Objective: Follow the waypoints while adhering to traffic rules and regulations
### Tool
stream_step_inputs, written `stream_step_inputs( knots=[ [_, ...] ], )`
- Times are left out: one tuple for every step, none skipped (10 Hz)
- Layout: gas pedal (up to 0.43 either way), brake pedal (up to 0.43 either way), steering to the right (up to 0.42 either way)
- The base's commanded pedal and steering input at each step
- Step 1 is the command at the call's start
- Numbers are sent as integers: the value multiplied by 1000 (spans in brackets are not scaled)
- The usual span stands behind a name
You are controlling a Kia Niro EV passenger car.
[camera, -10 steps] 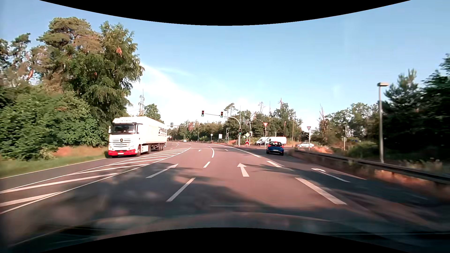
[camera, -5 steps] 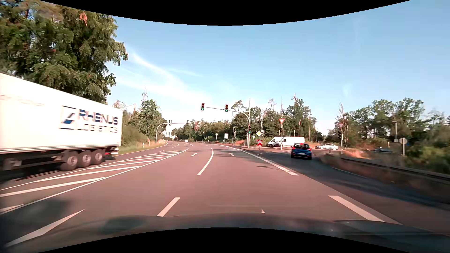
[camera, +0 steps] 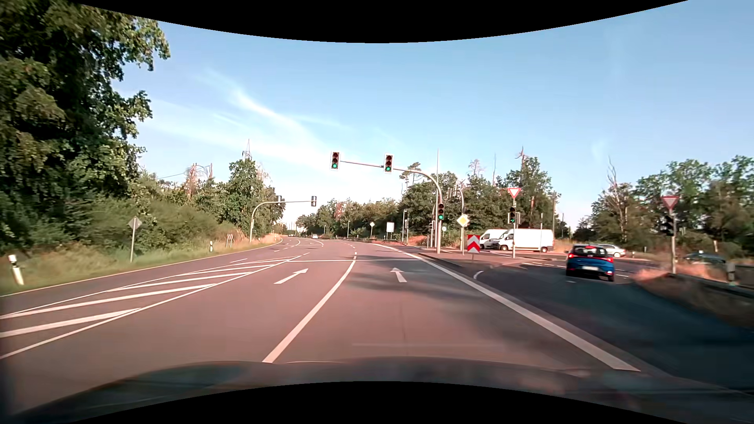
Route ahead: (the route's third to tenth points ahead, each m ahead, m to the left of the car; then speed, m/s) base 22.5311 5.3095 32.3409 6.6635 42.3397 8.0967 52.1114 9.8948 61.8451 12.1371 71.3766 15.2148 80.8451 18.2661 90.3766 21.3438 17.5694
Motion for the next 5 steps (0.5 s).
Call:
stream_step_inputs(
  knots=[
    [87,0,-24],
    [87,0,-24],
    [87,0,-24],
    [87,0,-24],
    [87,0,-24]
  ],
)
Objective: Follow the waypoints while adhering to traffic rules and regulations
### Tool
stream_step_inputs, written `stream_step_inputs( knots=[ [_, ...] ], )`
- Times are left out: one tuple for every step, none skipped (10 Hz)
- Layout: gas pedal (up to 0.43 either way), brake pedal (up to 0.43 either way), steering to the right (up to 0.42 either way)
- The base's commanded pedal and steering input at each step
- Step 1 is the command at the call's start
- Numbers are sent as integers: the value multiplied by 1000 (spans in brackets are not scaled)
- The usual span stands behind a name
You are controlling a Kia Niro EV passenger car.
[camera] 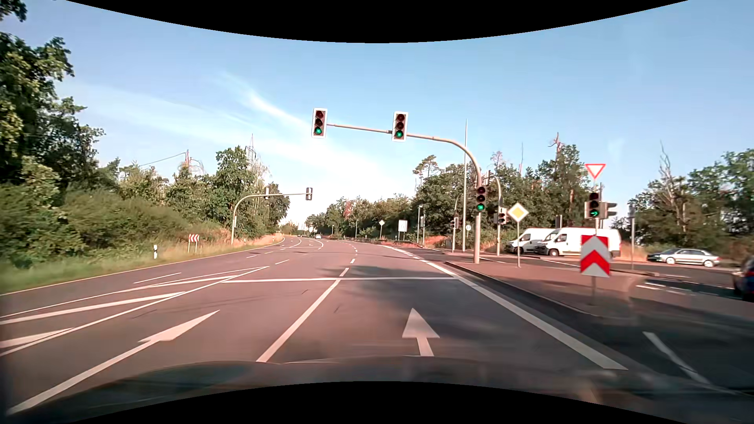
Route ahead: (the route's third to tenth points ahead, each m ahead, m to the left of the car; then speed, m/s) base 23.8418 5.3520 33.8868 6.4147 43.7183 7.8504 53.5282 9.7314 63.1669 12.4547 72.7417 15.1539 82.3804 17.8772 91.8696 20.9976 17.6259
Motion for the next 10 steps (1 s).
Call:
stream_step_inputs(
  knots=[
    [87,0,-24],
    [87,0,-23],
    [87,0,-24],
    [87,0,-24],
    [87,0,-23],
    [87,0,-23],
    [87,0,-22],
    [87,0,-22],
    [87,0,-22],
    [87,0,-22]
  ],
)
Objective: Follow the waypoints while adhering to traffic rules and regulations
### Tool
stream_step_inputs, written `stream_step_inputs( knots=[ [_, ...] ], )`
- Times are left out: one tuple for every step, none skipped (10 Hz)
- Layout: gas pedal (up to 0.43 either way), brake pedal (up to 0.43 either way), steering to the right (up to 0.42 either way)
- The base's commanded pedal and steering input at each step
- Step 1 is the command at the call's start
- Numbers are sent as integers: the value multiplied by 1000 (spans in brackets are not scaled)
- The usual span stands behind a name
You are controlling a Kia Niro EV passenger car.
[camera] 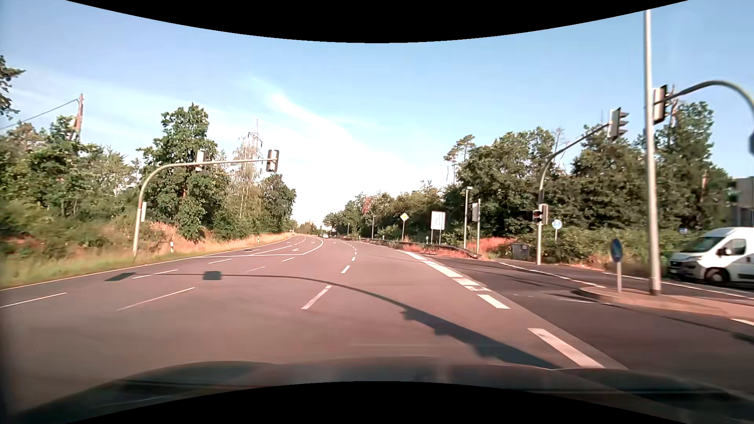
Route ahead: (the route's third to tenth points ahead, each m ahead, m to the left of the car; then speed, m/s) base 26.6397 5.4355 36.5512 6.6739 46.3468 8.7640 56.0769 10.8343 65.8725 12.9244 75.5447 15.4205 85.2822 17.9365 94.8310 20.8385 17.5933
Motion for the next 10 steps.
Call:
stream_step_inputs(
  knots=[
    [87,0,-22],
    [87,0,-22],
    [87,0,-22],
    [87,0,-24],
    [87,0,-23],
    [87,0,-23],
    [87,0,-24],
    [87,0,-24],
    [87,0,-24],
    [87,0,-24]
  ],
)
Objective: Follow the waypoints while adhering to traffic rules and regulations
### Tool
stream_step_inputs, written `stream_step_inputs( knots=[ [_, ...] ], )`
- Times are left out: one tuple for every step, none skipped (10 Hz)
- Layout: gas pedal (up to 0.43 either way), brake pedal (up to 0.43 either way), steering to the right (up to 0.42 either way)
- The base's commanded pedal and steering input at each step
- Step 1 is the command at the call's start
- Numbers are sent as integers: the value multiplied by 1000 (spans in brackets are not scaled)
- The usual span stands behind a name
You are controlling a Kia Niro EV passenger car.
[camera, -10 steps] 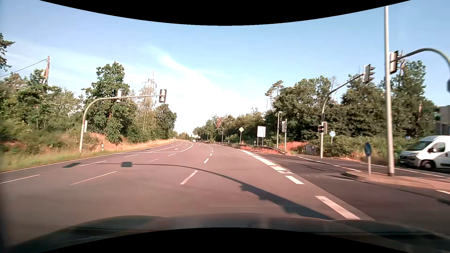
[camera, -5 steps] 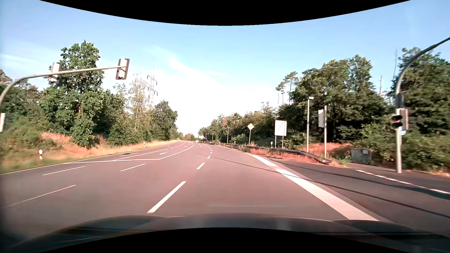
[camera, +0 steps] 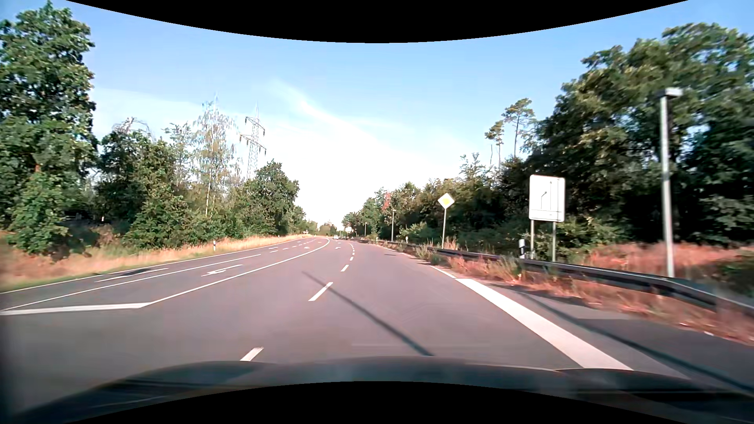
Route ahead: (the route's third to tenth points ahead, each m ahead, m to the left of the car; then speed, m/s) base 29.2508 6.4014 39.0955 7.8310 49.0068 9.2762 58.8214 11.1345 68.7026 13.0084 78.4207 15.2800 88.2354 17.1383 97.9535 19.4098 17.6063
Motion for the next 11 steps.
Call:
stream_step_inputs(
  knots=[
    [87,0,-24],
    [87,0,-24],
    [87,0,-24],
    [87,0,-23],
    [87,0,-24],
    [87,0,-23],
    [87,0,-24],
    [87,0,-23],
    [87,0,-24],
    [87,0,-24],
    [87,0,-23]
  ],
)
